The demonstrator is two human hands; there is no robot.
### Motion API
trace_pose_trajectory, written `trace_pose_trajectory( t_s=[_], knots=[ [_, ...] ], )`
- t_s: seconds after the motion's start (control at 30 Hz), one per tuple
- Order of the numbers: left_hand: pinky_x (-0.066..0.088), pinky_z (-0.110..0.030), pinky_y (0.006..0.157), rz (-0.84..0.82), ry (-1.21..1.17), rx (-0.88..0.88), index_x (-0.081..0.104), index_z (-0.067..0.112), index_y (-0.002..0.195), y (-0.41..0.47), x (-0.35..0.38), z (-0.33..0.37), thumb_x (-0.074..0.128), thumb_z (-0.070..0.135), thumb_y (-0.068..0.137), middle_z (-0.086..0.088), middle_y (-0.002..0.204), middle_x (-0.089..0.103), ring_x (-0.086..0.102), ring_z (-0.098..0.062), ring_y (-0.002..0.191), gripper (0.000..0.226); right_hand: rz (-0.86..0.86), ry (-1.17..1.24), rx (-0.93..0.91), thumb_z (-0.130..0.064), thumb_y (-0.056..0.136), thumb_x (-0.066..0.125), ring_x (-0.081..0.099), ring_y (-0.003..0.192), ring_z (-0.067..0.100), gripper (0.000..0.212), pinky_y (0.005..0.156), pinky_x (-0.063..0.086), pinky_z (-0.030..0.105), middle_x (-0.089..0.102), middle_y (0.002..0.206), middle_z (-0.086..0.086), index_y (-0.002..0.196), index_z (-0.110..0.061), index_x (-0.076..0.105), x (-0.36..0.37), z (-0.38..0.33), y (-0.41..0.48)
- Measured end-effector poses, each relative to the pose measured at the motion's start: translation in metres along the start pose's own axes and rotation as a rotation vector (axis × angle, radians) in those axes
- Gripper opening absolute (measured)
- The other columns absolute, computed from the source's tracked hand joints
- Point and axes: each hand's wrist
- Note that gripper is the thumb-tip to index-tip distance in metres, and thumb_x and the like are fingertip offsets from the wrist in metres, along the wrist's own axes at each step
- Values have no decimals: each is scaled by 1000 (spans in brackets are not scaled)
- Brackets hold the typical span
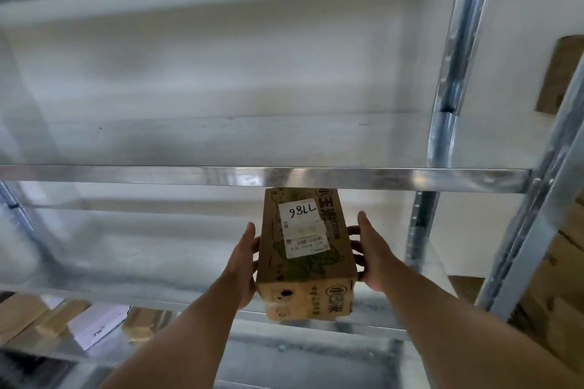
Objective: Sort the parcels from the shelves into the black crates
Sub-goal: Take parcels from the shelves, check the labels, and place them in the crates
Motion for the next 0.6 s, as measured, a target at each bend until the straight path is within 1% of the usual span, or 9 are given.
trace_pose_trajectory(
  t_s=[0.07, 0.2, 0.3, 0.37, 0.47, 0.53, 0.6],
  knots=[
    [41, -61, 106, 11, -22, 11, 66, 29, 124, -3, -15, 2, 28, 74, 93, -8, 123, 69, 58, -38, 121, 67, -19, -8, -19, -67, 101, 30, 66, 103, 32, 63, 96, 47, 50, 71, 101, 12, 104, -12, 61, 16, 3, 4],
    [44, -59, 104, 58, -56, 21, 65, 31, 125, -14, -54, 6, 28, 74, 93, -7, 120, 71, 61, -36, 118, 65, -84, -40, -16, -66, 101, 31, 65, 114, 36, 62, 106, 44, 58, 72, 114, 15, 104, -12, 61, 58, 13, 13],
    [42, -59, 106, 98, -85, 34, 66, 31, 123, -24, -93, 9, 27, 75, 92, -5, 120, 71, 61, -35, 119, 66, -123, -64, 9, -67, 100, 32, 63, 117, 37, 62, 103, 45, 55, 71, 118, 15, 102, -13, 61, 100, 23, 20],
    [41, -59, 107, 136, -107, 40, 67, 32, 121, -34, -124, 12, 27, 75, 92, -3, 120, 71, 60, -35, 120, 66, -149, -104, 24, -68, 100, 32, 62, 118, 38, 63, 99, 46, 53, 70, 118, 15, 104, -12, 61, 134, 31, 24],
    [41, -59, 107, 193, -150, 47, 68, 31, 117, -48, -178, 18, 28, 75, 92, -5, 121, 71, 60, -35, 121, 64, -178, -179, 19, -68, 100, 31, 62, 118, 37, 64, 105, 44, 54, 70, 120, 15, 106, -12, 61, 194, 44, 29],
    [43, -58, 106, 240, -169, 65, 67, 28, 121, -60, -220, 23, 28, 74, 93, -6, 122, 70, 59, -34, 121, 66, -203, -228, 16, -68, 100, 31, 61, 118, 35, 63, 108, 43, 55, 70, 120, 12, 107, -14, 62, 241, 54, 31],
    [42, -55, 107, 297, -170, 72, 63, 24, 126, -73, -264, 30, 26, 71, 95, -6, 127, 66, 55, -33, 127, 67, -245, -269, 20, -67, 101, 31, 61, 118, 32, 60, 108, 43, 55, 69, 121, 9, 110, -17, 63, 289, 67, 29]
  ],
)
Point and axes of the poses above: each hand's wrist, its own y-axis towards the middle knuckle, its own x-axis out of the palm, z = x × y
